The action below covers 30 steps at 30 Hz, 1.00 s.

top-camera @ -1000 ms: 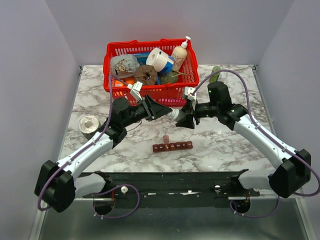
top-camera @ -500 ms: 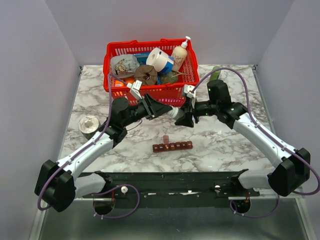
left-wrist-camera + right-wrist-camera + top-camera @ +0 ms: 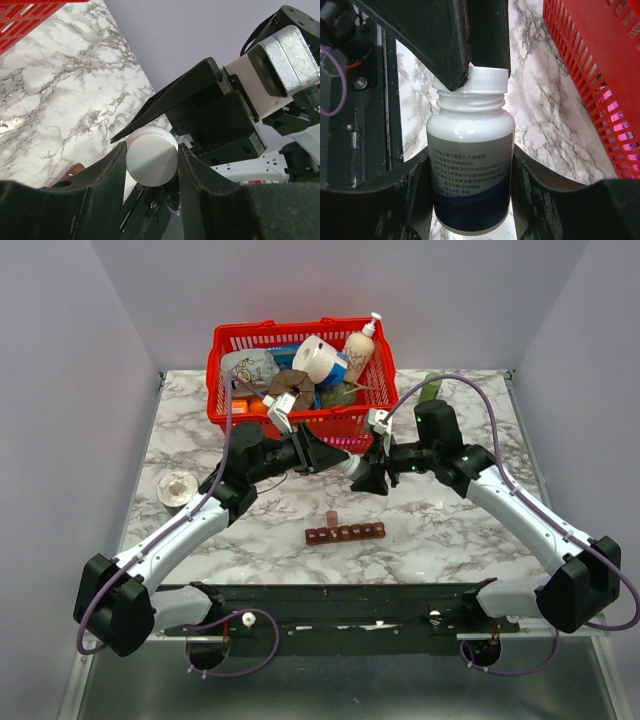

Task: Sort the pills into containers

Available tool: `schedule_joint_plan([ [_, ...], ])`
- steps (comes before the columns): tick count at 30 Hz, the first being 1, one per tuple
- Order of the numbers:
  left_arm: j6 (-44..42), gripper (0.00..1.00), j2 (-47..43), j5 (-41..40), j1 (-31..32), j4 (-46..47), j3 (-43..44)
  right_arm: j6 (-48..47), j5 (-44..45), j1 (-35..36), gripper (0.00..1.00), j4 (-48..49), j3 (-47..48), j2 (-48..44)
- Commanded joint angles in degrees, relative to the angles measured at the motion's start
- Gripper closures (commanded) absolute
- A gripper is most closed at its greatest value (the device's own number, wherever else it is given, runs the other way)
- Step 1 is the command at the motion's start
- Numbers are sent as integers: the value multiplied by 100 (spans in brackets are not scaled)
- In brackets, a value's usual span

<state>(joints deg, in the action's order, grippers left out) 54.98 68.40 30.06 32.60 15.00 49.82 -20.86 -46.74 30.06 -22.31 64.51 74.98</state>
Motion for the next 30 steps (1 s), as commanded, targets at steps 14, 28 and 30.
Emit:
schedule_joint_plan([
  [14,-638,83,-363,218,247,-332,80,1699,-1002,61,89,991,281,87],
  [28,-840,82,-213,2679,-60,475,203,3007,-2488,-132,89,2124,-26,-62],
  [30,-612,82,-187,2907,-105,678,168,3167,-2620,-132,89,2474,-123,-89],
])
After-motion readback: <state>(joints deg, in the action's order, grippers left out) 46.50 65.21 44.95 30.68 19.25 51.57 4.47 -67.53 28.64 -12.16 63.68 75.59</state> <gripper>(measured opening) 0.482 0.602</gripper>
